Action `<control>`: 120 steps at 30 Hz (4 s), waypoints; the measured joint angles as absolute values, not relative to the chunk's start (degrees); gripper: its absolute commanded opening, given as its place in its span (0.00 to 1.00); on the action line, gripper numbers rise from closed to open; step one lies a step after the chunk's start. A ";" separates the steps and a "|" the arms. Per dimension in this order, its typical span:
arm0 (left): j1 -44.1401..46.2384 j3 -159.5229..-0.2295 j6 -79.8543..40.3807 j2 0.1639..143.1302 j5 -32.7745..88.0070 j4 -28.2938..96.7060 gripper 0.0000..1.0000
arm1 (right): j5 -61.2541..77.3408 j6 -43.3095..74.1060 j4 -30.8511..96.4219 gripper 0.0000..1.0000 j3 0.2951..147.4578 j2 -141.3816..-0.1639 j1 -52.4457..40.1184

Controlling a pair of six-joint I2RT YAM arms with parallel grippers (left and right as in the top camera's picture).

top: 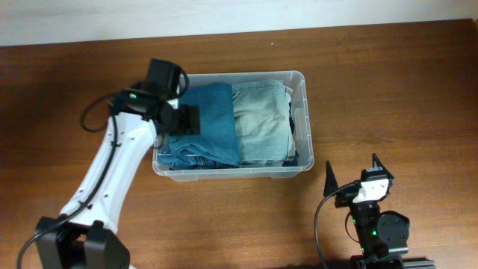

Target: Pack container

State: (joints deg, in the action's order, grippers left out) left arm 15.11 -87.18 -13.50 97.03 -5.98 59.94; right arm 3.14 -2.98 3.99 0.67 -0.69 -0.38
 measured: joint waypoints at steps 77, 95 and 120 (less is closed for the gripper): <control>16.84 -97.69 -11.99 94.24 -11.77 45.21 0.82 | 3.14 -3.01 4.01 0.98 0.69 -0.69 -0.38; 3.88 -98.15 -12.29 88.64 -18.50 49.50 0.99 | 3.14 -2.96 3.99 0.98 0.69 -0.69 -0.38; 3.88 -98.04 -12.29 88.25 -18.48 52.99 0.99 | 3.14 -2.98 3.99 0.98 0.69 -0.69 -0.38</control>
